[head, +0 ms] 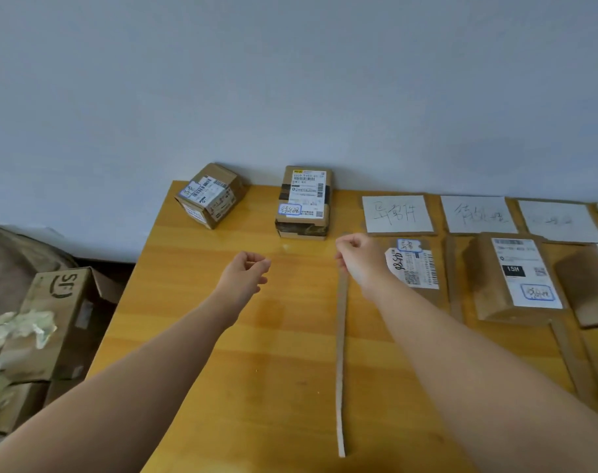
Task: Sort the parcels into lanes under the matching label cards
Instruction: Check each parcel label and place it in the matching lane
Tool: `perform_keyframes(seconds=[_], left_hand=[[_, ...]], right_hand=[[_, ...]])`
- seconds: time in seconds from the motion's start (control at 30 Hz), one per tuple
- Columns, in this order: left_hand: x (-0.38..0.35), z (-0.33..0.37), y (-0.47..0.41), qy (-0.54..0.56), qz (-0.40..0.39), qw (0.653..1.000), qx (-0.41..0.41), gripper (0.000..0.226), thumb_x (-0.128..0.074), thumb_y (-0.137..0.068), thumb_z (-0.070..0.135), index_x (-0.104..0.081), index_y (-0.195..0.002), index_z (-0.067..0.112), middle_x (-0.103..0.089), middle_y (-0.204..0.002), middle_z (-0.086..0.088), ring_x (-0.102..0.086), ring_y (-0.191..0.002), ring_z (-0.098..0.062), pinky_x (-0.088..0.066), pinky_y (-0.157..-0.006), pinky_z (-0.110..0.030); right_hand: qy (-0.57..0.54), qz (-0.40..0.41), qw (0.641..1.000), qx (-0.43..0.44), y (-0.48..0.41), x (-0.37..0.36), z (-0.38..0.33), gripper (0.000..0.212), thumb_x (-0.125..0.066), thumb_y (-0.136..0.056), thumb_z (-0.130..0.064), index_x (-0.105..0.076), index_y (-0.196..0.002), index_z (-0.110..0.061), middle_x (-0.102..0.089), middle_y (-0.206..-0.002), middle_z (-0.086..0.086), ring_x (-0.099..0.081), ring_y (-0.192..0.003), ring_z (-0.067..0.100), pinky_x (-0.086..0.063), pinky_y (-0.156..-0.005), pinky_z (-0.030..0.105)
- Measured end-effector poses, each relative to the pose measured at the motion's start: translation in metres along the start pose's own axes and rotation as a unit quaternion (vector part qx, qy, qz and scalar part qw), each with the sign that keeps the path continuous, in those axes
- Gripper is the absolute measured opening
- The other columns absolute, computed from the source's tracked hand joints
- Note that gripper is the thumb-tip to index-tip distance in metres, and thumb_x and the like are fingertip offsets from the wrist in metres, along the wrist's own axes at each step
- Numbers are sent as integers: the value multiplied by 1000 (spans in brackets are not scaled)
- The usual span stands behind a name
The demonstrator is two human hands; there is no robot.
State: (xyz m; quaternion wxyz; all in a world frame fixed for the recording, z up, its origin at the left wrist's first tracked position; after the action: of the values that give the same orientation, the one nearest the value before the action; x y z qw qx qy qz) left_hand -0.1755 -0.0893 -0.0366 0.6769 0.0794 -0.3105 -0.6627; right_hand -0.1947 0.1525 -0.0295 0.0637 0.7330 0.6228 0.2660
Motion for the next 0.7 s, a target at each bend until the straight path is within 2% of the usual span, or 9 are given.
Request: perform_keyframes(seconds=[0.07, 0.17, 0.23, 0.33, 0.4, 0.5, 0.57, 0.63, 0.7], left_hand=[[4, -6, -11, 1, -5, 1000, 8, 16, -55, -95, 31, -56, -103, 17, -63, -112, -8, -62, -92, -18, -49, -78, -30], [5, -19, -27, 2, -17, 999, 28, 16, -55, -95, 30, -56, -103, 17, -63, -114, -10, -62, -91, -18, -48, -77, -30], [3, -26, -38, 6, -25, 999, 43, 18, -54, -95, 31, -56, -105, 16, -62, -117, -11, -60, -91, -17, -48, -79, -30], [-1, -24, -56, 13, -35, 998, 60, 28, -52, -95, 40, -55, -113, 19, -59, -124, -6, -57, -104, -18, -46, -92, -36], [-6, -12, -71, 3, -44, 997, 58, 46, -51, -94, 47, -49, -132, 22, -52, -136, -2, -51, -121, -21, -40, -105, -42], [-20, 12, -92, -4, -74, 996, 44, 65, -49, -93, 52, -29, -149, 28, -35, -152, 0, -37, -137, -24, -32, -111, -42], [-26, 26, -105, 4, -88, 995, 44, 69, -48, -93, 53, -20, -152, 30, -29, -156, 1, -33, -140, -25, -30, -113, -42], [-30, 34, -116, 8, -94, 994, 47, 68, -47, -94, 52, -18, -153, 32, -30, -156, 1, -32, -140, -25, -27, -114, -45], [-33, 35, -122, 9, -106, 993, 58, 63, -46, -96, 49, -22, -152, 33, -35, -153, 1, -32, -140, -24, -26, -115, -49]], right_hand=[[3, 1, 1000, -19, -7, -7, 3, 13, -51, -91, -24, -61, -100, -23, -62, -95, 0, -61, -88, 21, -54, -90, 44], [6, -13, 998, -54, -20, -19, 11, 37, -57, -91, -33, -53, -125, -19, -55, -108, -5, -56, -100, 16, -51, -95, 42], [9, -27, 998, -64, -33, -27, 14, 54, -59, -89, -42, -43, -136, -19, -50, -128, -2, -51, -116, 18, -46, -101, 43], [12, -37, 996, -78, -54, -36, 13, 73, -56, -88, -53, -30, -147, -19, -38, -148, 3, -42, -132, 24, -39, -108, 46], [3, -42, 995, -87, -67, -39, 10, 78, -52, -89, -57, -24, -151, -20, -30, -155, 3, -36, -138, 24, -36, -111, 48], [8, -51, 994, -98, -83, -45, 6, 78, -49, -90, -58, -20, -152, -20, -29, -156, 2, -34, -139, 24, -35, -111, 50], [4, -58, 993, -101, -92, -50, 5, 70, -47, -93, -54, -27, -149, -17, -41, -149, 1, -42, -132, 22, -38, -108, 46], [-6, -62, 993, -99, -98, -55, 4, 57, -46, -96, -48, -38, -142, -15, -53, -136, 0, -49, -117, 19, -43, -100, 39], [-8, -57, 993, -106, -102, -59, 4, 52, -46, -95, -47, -44, -136, -15, -58, -127, 0, -52, -110, 18, -45, -95, 38]])
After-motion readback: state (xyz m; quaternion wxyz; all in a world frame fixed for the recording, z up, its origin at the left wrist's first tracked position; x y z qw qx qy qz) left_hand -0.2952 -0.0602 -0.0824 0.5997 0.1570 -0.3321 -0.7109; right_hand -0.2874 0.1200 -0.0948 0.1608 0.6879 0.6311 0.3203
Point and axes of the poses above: each hand's wrist, its own y-axis away from the middle knuckle, its own x-axis out of the back of the hand, z = x × y, the point moved 10 cm from there along -y, towards the middle knuckle
